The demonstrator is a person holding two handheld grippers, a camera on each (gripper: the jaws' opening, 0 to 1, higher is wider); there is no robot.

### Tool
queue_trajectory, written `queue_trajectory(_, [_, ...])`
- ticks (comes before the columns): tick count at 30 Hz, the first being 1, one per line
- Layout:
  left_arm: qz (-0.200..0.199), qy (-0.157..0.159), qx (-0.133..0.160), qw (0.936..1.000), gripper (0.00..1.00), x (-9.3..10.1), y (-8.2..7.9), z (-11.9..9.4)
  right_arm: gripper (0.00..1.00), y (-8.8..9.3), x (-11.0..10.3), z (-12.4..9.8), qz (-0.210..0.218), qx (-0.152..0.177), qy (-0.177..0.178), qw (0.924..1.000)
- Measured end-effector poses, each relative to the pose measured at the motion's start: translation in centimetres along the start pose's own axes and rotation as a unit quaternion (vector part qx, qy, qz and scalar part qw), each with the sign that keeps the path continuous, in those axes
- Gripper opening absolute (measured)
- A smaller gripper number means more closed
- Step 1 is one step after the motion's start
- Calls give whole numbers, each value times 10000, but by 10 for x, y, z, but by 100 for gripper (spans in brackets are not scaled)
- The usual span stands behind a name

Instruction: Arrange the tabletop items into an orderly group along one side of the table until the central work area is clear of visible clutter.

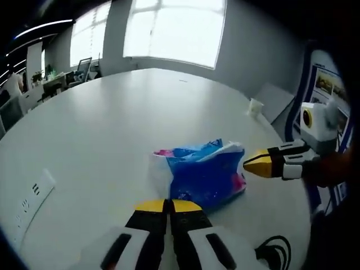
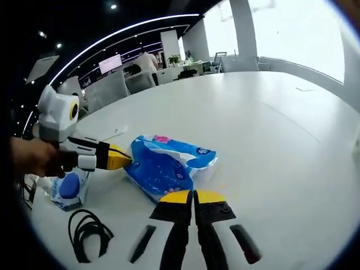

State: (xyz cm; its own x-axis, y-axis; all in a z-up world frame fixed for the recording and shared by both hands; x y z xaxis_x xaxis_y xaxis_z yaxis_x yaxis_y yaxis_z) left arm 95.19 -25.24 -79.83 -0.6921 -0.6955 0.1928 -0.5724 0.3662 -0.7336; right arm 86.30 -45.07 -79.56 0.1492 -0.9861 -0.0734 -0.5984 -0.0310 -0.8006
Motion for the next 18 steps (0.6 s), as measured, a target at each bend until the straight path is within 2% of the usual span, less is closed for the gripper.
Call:
queue_trajectory(3, [15,35,24,10000,0,3,-1,-3,0,-3,1,-3,-141,78,29,9999])
queue_trajectory(11, [56,-18,150,9999,0,9,-8,-14,0,-14,5,-7,-184,269,40,9995])
queue_trajectory(18, [-177,-223,257,9993,0,12,-3,-30,0,-21,0,-6,-357,451,-84,9983])
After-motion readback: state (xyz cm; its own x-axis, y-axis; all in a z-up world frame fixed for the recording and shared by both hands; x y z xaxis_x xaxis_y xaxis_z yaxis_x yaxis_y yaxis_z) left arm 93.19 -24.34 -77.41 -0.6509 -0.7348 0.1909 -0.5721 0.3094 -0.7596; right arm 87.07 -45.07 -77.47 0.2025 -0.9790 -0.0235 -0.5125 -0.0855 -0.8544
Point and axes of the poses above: the point that each gripper's makers call its tool centre point, and the gripper's own axes: z roughly forward along the fingers, x roughly to its right, y roughly out of its underside, the point moved 9 cm from there along -z, roughly backward along the fingers, and after that the axes turned 5 degrees about -z, right-handed, at the moved point
